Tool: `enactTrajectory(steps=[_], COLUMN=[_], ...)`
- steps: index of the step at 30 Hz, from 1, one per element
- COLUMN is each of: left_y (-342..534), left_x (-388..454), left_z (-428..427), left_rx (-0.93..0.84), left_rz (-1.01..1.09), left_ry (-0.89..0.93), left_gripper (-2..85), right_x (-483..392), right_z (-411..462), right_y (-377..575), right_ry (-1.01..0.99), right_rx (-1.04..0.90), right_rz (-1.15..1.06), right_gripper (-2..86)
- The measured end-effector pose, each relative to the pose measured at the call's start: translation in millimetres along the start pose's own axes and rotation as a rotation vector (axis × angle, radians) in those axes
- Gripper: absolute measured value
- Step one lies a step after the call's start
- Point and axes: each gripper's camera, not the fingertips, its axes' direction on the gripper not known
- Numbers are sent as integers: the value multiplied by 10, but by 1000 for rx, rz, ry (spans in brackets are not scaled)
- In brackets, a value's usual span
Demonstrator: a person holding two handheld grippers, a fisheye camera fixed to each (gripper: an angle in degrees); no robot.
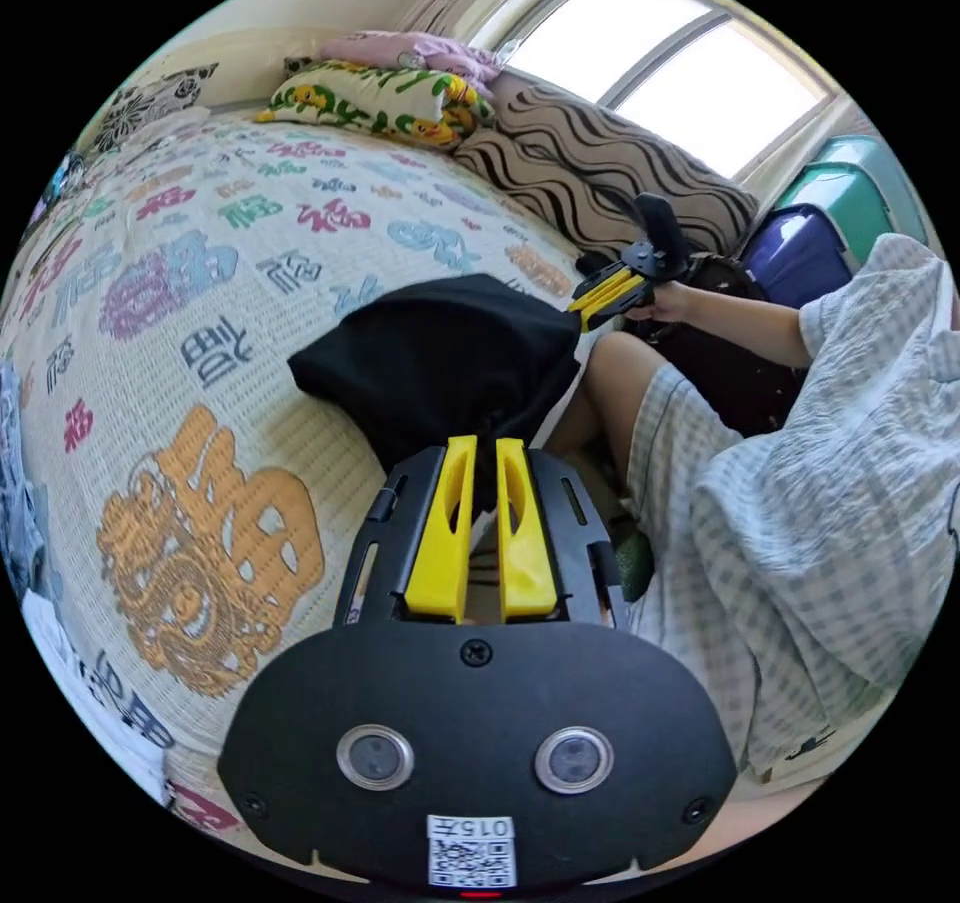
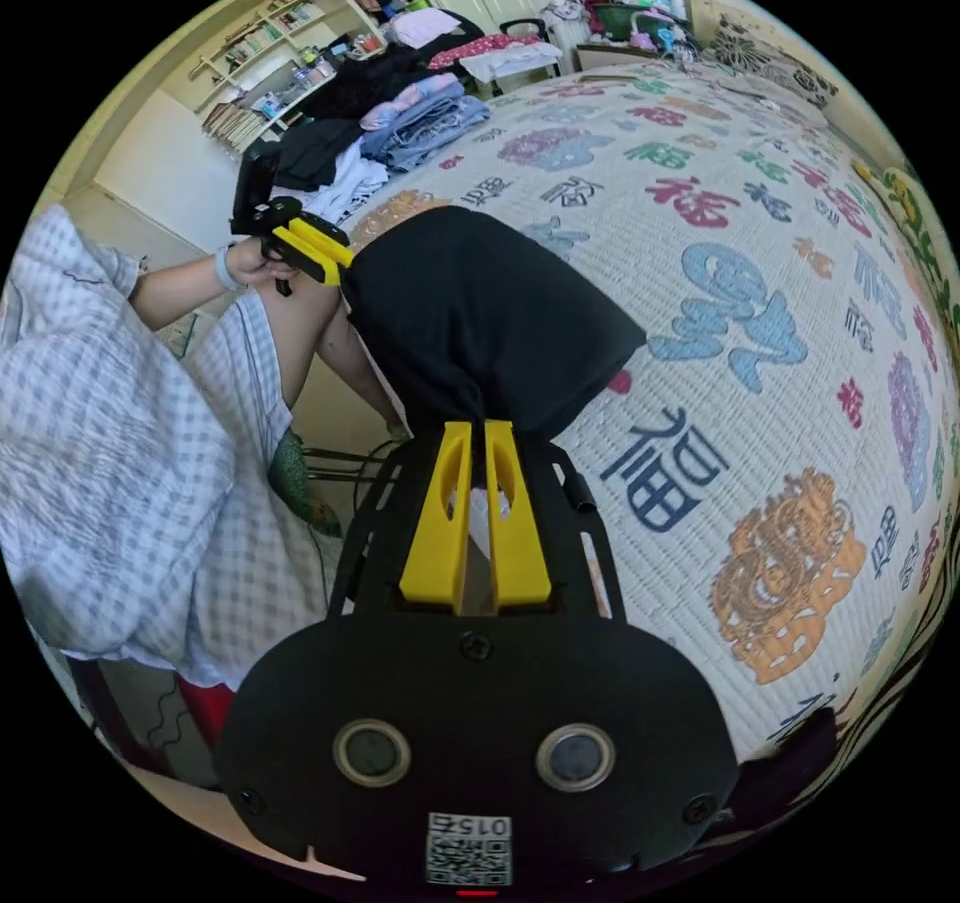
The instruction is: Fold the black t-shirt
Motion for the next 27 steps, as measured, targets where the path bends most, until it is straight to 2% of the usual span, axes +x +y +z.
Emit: enactTrajectory(steps=[4, 7, 10, 12, 15, 17, 20, 23, 25, 27], left_y=[53, 83, 49, 14, 126, 214, 283, 339, 402, 502], left_x=[64, 46, -155, -349, -455, -471, -372, -229, -205, -249], left_z=[-69, -341, -491, -289, 14, 79, -51, -275, -291, -160], left_rx=[-66, 6, 111, 11, 0, 42, 73, 66, 53, 31], left_rz=[-67, -151, -311, -456, -569, -615, -573, -506, -503, -533], left_ry=[-13, -30, 8, 57, 221, 251, 201, 106, 90, 108], left_gripper=[44, 72, 95, 100, 88, 48, 12, 3, 0, -2], right_x=[2, 64, 252, 456, 527, 524, 414, 249, 210, 242], right_z=[-31, -122, -202, -20, 248, 308, 279, 251, 261, 254], right_y=[30, 59, 8, -64, -53, -20, 49, 170, 254, 303], right_ry=[3, 9, -67, -277, -291, -311, -272, -110, -125, -190], right_rx=[-51, -71, 24, -31, -59, -36, -48, -129, -107, 0], right_rz=[43, 129, 319, 472, 563, 583, 533, 488, 495, 540], right_gripper=[51, 76, 78, 78, 67, 32, 1, -5, -4, 4])
